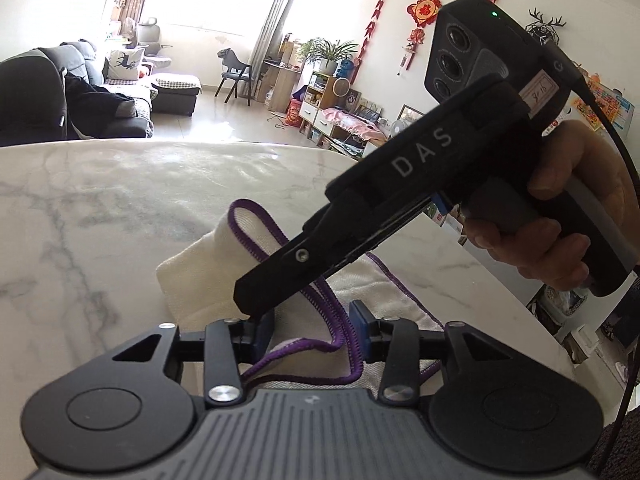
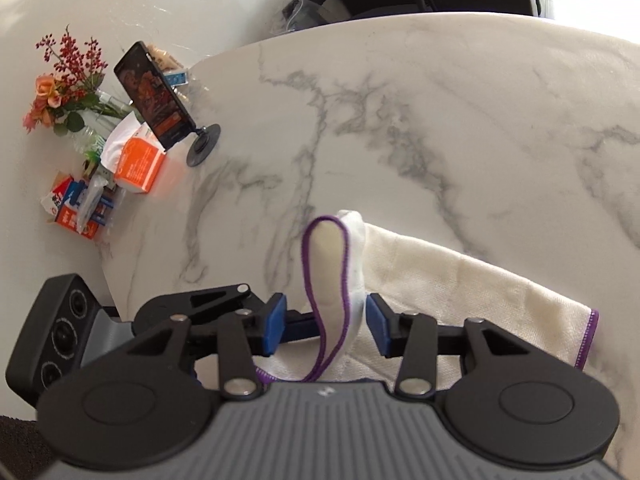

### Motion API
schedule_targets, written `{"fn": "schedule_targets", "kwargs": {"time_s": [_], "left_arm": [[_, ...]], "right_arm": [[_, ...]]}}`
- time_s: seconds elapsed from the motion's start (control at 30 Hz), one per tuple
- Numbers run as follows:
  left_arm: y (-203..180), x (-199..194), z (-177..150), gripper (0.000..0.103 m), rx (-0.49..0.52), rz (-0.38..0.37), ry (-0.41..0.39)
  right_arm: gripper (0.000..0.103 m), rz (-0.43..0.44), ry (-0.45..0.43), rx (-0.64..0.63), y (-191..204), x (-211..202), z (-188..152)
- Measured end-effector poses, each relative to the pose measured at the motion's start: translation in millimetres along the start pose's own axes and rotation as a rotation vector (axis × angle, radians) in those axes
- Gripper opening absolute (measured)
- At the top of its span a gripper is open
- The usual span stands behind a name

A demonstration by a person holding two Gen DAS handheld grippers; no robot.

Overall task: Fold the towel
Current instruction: 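Lift the held strip end with both tools and fold it over the strip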

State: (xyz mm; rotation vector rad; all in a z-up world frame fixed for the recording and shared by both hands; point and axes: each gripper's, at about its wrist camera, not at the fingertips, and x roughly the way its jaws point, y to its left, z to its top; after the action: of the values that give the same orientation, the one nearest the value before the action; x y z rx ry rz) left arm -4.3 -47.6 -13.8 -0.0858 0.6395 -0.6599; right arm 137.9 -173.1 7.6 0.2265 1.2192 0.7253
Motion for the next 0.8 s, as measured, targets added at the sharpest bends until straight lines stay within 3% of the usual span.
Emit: {"fn": "schedule_targets", "kwargs": {"time_s": [0.17, 0.27, 0.3, 0.47, 0.8], "left_arm": [[-4.1, -4.8, -2.5, 0.057, 0.022, -0.008, 0.014], [-0.7, -15.8, -2.1, 0.060, 0.020, 0.002, 0.011], [0.2, -20.6, -2.0, 0.063, 0.022, 0.007, 0.004], [3.0, -43.7, 1.4, 0.066, 0.042, 0.038, -0.034], [18.5, -49.5, 10.9, 0.066, 0.072, 0.129, -0.064]], "right_arm": [[0.044, -0.001, -0.012, 0.041, -9.6, 2.2, -4.5], [0.015, 0.002, -0.016, 0.050, -16.0, 3.6, -6.4], [0.011, 0.002, -0.013, 0.051, -18.2, 4.2, -7.1], [0.006, 0.008, -0.029, 0.037, -24.0, -1.4, -10.3], [0.006, -0.014, -0.068, 0.022, -40.7, -34.1, -22.0]]}}
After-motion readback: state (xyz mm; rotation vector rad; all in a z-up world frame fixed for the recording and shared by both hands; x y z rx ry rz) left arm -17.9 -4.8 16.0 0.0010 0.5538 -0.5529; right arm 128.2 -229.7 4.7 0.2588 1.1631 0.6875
